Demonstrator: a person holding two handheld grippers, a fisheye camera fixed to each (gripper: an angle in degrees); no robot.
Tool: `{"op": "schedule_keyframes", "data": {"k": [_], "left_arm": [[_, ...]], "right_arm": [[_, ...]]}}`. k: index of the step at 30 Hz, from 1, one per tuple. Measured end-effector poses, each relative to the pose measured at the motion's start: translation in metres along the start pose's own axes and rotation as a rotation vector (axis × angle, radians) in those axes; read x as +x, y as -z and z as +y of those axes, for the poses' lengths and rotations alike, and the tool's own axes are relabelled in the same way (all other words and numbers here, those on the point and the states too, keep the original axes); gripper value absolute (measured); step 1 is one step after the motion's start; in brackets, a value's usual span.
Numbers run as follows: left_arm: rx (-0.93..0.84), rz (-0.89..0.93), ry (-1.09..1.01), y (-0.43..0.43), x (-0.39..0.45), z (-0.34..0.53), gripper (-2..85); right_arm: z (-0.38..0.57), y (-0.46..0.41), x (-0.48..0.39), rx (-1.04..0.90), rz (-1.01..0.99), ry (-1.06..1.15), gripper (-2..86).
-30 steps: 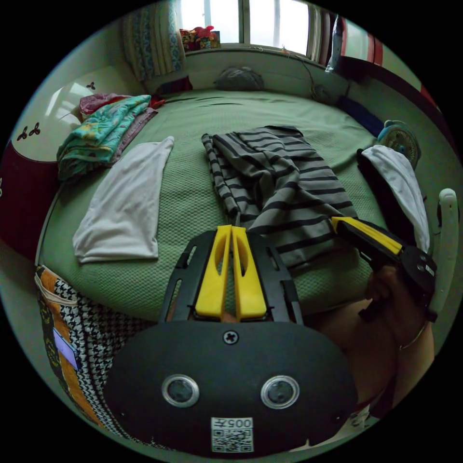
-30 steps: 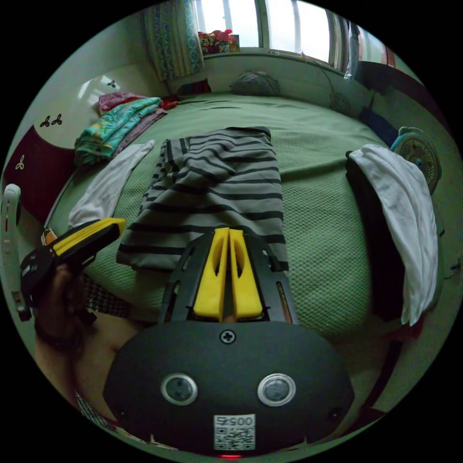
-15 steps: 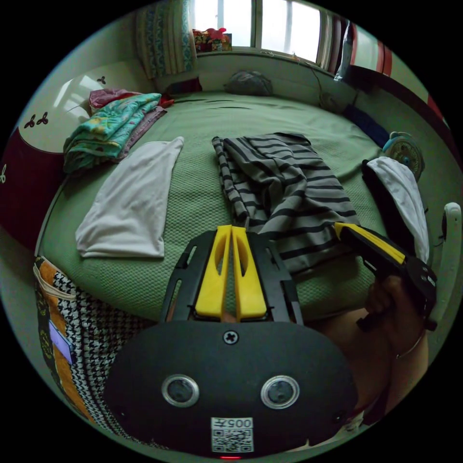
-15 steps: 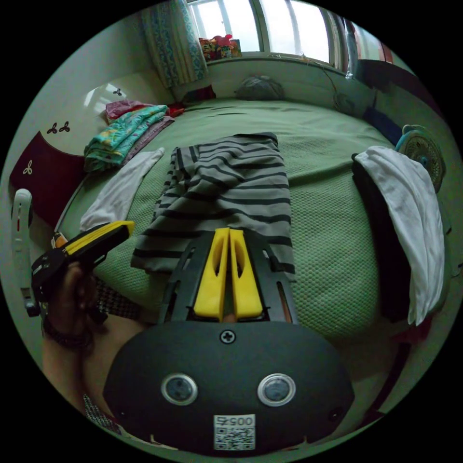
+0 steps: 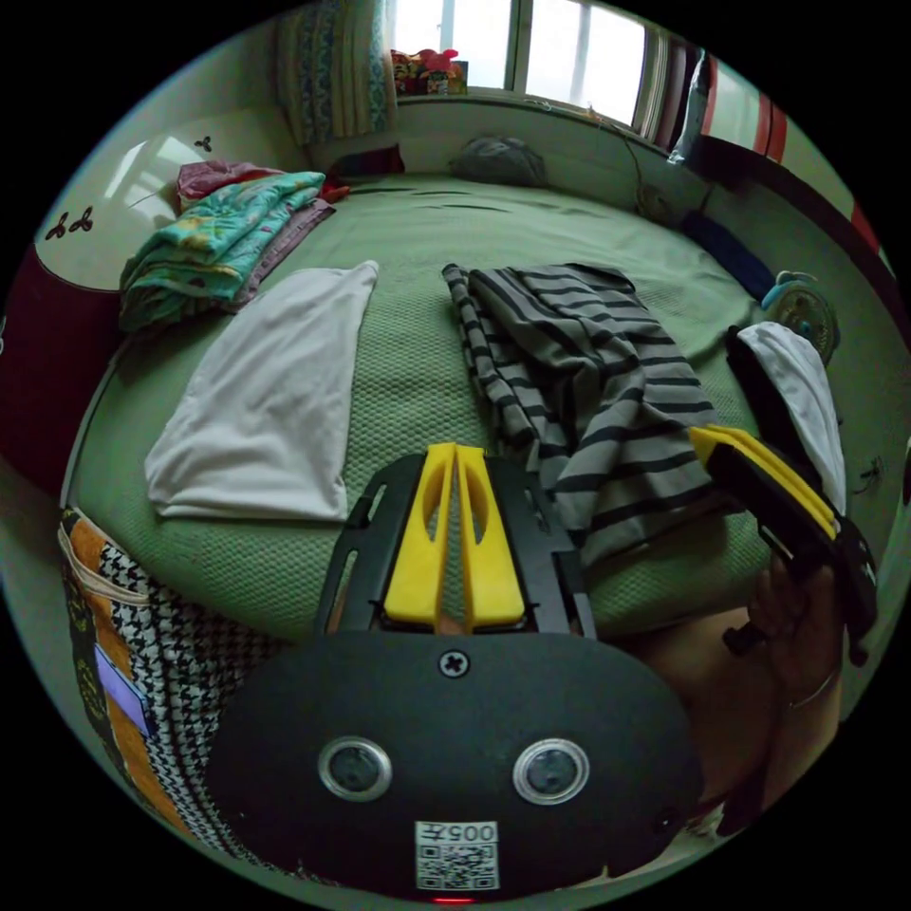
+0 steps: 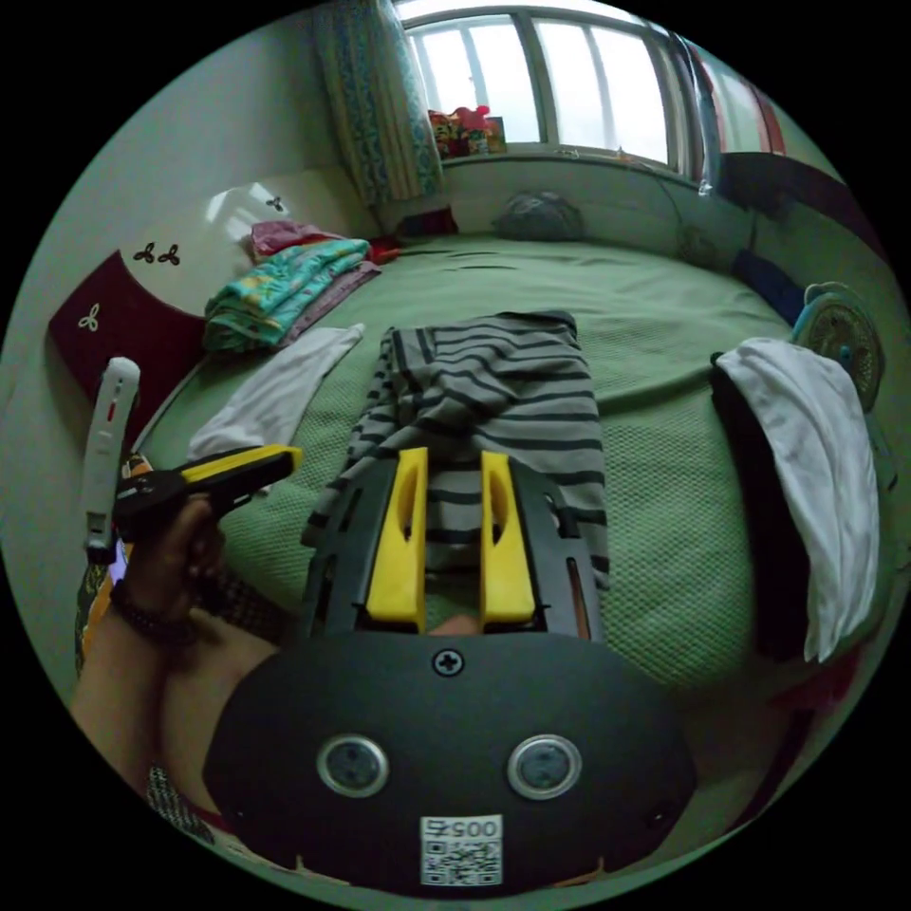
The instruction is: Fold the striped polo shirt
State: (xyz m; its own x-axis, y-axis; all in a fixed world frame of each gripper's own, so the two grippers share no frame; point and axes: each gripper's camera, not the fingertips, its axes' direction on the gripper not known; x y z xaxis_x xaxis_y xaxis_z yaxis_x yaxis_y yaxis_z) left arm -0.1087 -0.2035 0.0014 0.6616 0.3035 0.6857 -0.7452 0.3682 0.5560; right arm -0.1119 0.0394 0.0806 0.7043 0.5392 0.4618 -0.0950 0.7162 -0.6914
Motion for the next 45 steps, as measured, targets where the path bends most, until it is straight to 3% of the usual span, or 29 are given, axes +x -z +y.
{"op": "schedule_keyframes", "data": {"k": [9, 13, 17, 19, 26, 29, 34, 39, 45], "left_arm": [[0.019, 0.101, 0.056, -0.001, -0.025, -0.019, -0.6], [0.006, 0.022, 0.045, -0.004, -0.032, -0.023, -0.6], [-0.031, 0.013, 0.064, -0.014, -0.047, -0.027, -0.6], [-0.037, 0.007, 0.073, -0.016, -0.054, -0.028, -0.6], [-0.056, -0.007, 0.057, -0.023, -0.064, -0.031, -0.6], [-0.054, -0.032, 0.04, -0.026, -0.065, -0.032, -0.6], [-0.057, -0.028, 0.045, -0.032, -0.073, -0.035, -0.7], [-0.061, 0.001, 0.073, -0.038, -0.083, -0.039, -0.6], [-0.074, 0.007, 0.083, -0.048, -0.088, -0.045, -0.6]], "right_arm": [[-0.045, -0.033, -0.023, -0.021, -0.012, 0.085, 8.8], [-0.073, -0.071, -0.04, -0.073, 0.055, 0.175, 8.3], [-0.086, -0.099, -0.037, -0.156, 0.046, 0.122, 5.0], [-0.093, -0.093, -0.035, -0.104, 0.003, 0.084, 0.2], [-0.103, -0.085, -0.045, -0.053, -0.103, 0.027, -0.7], [-0.107, -0.101, -0.053, -0.131, -0.092, 0.043, 0.1], [-0.11, -0.124, -0.061, -0.262, -0.12, 0.096, 10.3], [-0.109, -0.13, -0.082, -0.28, -0.033, 0.19, 12.9], [-0.107, -0.136, -0.09, -0.269, 0.122, 0.236, 7.6]]}}
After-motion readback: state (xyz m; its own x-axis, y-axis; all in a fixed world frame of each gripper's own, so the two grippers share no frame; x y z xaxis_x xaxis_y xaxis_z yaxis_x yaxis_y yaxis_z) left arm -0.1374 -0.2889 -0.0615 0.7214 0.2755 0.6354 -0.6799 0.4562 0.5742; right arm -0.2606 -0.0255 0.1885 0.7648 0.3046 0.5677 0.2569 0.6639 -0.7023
